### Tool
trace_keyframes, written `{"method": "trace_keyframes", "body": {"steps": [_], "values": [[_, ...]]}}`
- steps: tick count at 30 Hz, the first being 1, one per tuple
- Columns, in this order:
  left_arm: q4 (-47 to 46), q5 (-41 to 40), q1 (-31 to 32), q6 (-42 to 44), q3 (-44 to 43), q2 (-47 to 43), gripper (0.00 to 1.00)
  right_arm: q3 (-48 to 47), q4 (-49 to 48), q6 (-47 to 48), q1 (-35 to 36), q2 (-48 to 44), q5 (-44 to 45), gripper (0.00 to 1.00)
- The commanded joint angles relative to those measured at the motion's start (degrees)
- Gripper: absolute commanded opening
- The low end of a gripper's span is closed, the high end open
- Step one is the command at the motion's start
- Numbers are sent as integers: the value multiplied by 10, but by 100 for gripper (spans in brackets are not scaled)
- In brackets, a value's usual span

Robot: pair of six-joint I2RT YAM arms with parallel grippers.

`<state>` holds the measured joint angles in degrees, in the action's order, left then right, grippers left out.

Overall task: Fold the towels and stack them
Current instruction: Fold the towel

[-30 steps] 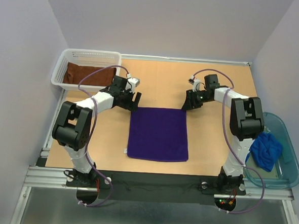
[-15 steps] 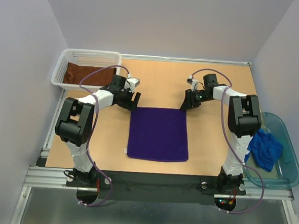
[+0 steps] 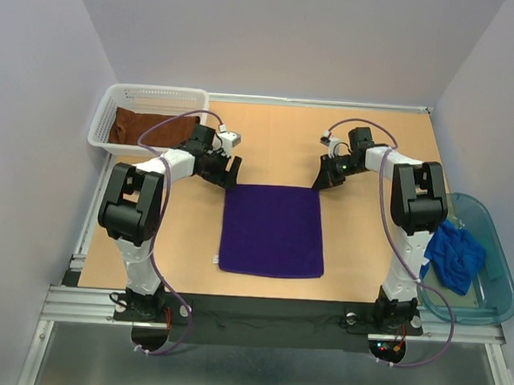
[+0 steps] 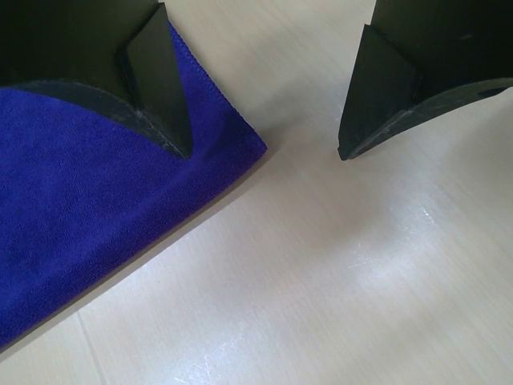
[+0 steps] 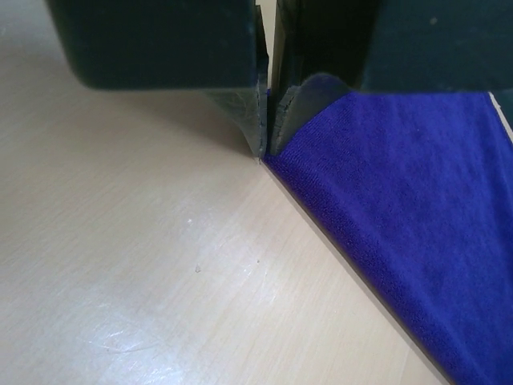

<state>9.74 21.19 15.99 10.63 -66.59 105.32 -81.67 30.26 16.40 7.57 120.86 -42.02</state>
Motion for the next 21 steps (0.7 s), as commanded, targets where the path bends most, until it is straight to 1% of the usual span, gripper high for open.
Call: {"method": "trace_keyframes", "body": {"steps": [1,6,7,14,17,18,21], "values": [[21,38,-3,15,-28,8,83,5,55,25,5,33,62,5],[35,68,-3,19,-41,23,75,5,57,26,5,33,67,3],[37,76,-4,22,-42,27,74,5,57,26,5,33,67,0],[56,97,-3,30,-64,53,70,5,58,24,7,32,69,0],[70,111,-3,33,-67,65,66,5,59,24,7,28,77,0],[75,116,-3,37,-66,67,62,5,58,24,7,26,77,0],[85,126,-3,39,-61,66,61,2,59,23,7,27,83,1]]}}
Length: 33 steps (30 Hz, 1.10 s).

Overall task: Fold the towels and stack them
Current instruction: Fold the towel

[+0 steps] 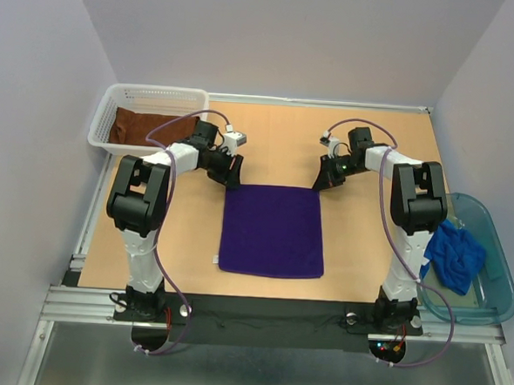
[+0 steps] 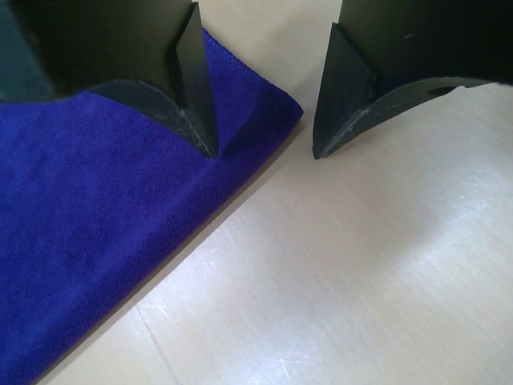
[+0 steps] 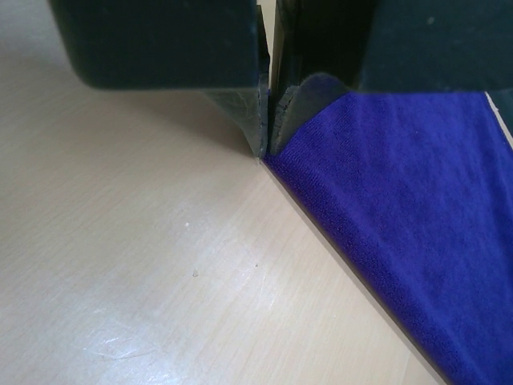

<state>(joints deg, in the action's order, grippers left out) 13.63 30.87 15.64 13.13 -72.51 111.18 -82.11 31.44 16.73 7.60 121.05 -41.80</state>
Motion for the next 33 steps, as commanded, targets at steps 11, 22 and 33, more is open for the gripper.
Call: {"method": "trace_keyframes", "body": {"steps": [11,22,33], "values": [[71,1,-3,25,11,15,56,7,47,18,7,17,90,1],[78,-7,-14,22,9,33,20,5,47,18,7,18,95,1],[87,-39,-17,25,-37,20,0,-61,46,2,6,-11,128,0]]}}
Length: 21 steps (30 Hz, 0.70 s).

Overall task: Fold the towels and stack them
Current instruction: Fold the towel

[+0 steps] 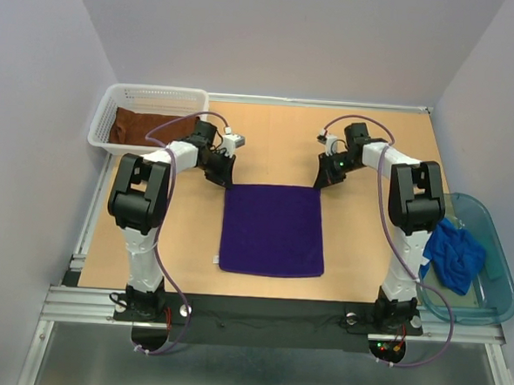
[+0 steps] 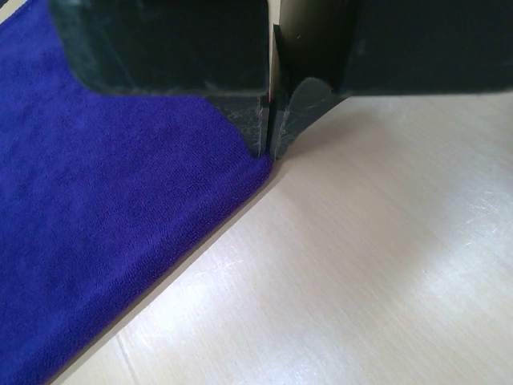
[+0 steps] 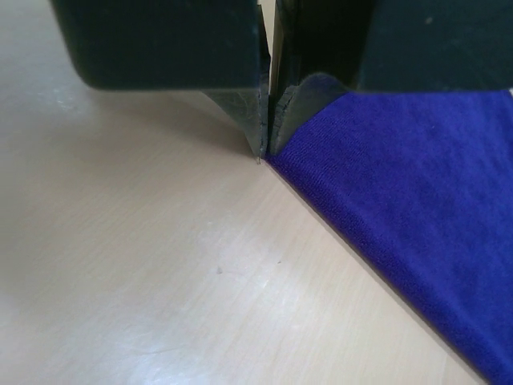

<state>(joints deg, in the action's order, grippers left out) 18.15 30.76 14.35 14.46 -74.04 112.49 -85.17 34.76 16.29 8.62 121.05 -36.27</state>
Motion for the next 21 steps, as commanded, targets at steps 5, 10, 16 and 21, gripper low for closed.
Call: {"method": "trace_keyframes", "body": {"steps": [5,10,16,21], "values": [[29,-48,-4,14,-52,-38,0,-71,11,4,-4,-47,102,0],[-22,-51,-4,9,-39,-104,0,-80,2,4,0,-94,124,0],[-75,-75,6,-3,-24,-199,0,-63,-21,0,10,-179,152,0],[-114,-107,20,-6,13,-307,0,-48,-32,-2,11,-275,168,0]]}}
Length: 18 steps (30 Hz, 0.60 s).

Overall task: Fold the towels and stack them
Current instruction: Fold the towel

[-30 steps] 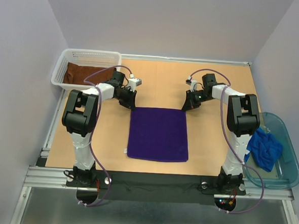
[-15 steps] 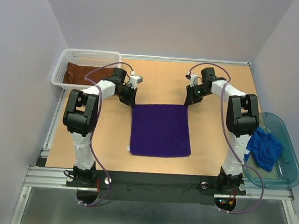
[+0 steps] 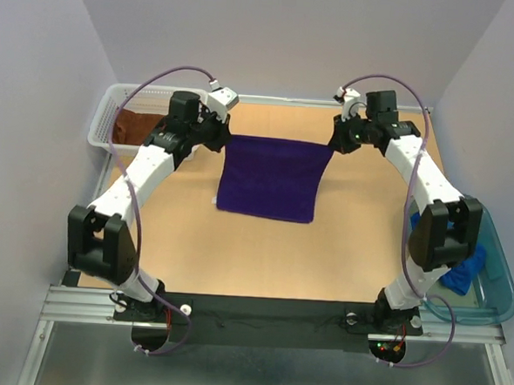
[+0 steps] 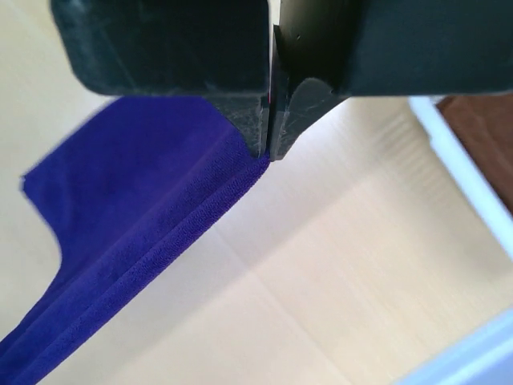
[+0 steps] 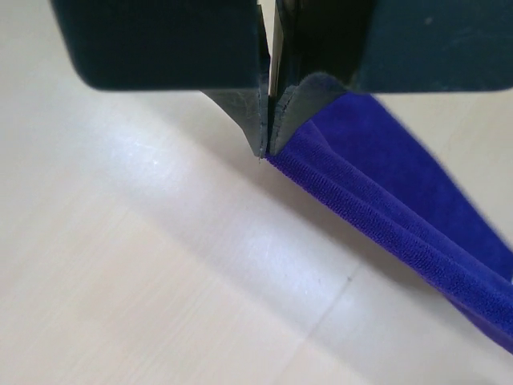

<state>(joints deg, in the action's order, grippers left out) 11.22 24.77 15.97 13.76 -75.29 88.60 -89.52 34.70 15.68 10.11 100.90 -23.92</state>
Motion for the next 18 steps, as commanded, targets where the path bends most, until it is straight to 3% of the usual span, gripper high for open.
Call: {"method": "trace_keyframes", "body": {"steps": [1,11,18], "values": [[-56,-57,6,3,32,-84,0,5,-34,5,-4,-87,45,0],[-95,-93,57,-7,169,-299,0,113,-32,4,-3,-288,11,1],[-98,-106,87,-30,205,-398,0,182,-32,-11,-3,-415,-24,1]]}}
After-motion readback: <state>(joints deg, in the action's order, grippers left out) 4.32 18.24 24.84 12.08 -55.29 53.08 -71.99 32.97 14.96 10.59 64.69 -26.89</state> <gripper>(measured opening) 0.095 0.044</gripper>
